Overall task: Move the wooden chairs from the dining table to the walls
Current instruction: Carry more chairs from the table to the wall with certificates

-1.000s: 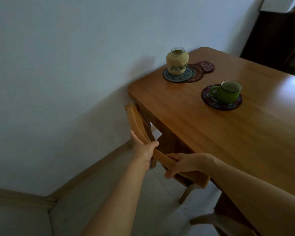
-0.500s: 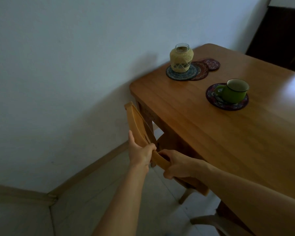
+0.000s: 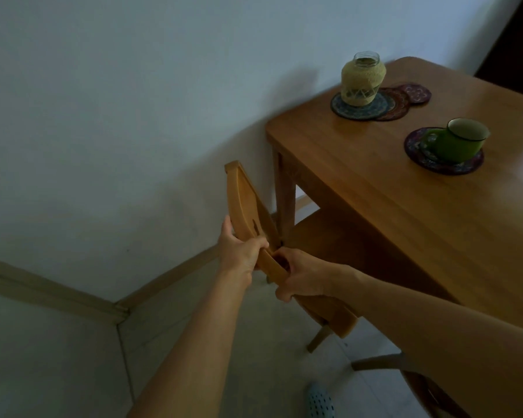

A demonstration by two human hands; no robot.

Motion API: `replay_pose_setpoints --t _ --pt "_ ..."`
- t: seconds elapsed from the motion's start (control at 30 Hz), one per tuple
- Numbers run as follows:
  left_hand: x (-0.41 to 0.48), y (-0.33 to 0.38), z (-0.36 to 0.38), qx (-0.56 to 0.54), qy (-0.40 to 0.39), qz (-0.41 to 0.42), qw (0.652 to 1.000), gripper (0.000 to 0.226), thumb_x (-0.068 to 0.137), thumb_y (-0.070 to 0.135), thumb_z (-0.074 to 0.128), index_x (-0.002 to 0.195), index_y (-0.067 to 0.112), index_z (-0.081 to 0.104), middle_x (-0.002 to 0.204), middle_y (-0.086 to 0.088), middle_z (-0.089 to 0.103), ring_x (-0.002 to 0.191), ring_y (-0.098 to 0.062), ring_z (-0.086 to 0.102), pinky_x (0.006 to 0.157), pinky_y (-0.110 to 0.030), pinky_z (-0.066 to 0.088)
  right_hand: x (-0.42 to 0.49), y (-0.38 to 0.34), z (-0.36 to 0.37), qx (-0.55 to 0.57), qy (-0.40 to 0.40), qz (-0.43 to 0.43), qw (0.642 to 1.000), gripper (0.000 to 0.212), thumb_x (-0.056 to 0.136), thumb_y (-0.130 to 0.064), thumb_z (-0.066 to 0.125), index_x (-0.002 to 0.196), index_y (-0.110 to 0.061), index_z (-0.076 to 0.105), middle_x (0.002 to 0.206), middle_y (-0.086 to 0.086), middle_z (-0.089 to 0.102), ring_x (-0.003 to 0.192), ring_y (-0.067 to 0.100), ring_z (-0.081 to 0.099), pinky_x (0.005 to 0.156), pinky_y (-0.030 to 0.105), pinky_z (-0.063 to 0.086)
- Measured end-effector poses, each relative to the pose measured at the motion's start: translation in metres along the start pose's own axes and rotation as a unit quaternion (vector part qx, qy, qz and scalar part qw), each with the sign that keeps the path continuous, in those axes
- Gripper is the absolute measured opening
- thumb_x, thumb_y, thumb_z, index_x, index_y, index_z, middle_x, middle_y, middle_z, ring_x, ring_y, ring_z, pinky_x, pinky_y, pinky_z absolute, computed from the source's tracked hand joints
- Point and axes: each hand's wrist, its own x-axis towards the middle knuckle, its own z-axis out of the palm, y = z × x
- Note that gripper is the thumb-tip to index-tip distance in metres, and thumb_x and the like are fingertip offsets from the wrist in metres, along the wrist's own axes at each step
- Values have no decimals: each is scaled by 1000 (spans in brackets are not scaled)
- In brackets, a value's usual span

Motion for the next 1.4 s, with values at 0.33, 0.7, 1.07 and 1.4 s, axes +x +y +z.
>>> replay_pose_setpoints --t 0.33,0.7,1.07,1.4 --pt "-15 -32 -114 3 31 8 999 94 71 -2 72 148 36 33 106 -7 65 81 -21 67 51 -28 51 20 -64 102 -17 -20 3 1000 70 65 -21 79 120 -33 39 111 -3 51 101 17 55 87 37 50" --pt "-37 -72 -231 -4 75 -19 997 65 74 -2 67 134 17 51 101 -13 67 80 -23 65 63 -32 53 31 -125 213 -50 -35 -22 998 68 66 -26 80 122 -24 41 113 2 50 101 19 55 87 38 54" --pt "-41 -88 -246 -70 -21 -152 986 46 73 6 65 117 7 51 107 -22 66 89 -33 67 63 -40 55 17 -107 227 92 -124 76 985 118 49 -62 80 149 -37 24 125 -6 51 116 20 51 104 44 41" --pt "-41 -92 -252 -112 -2 -129 985 53 69 -1 64 120 3 52 111 -23 62 94 -34 62 70 -43 52 18 -99 229 133 -159 121 971 105 52 -63 79 142 -32 35 117 2 56 106 22 56 88 40 49"
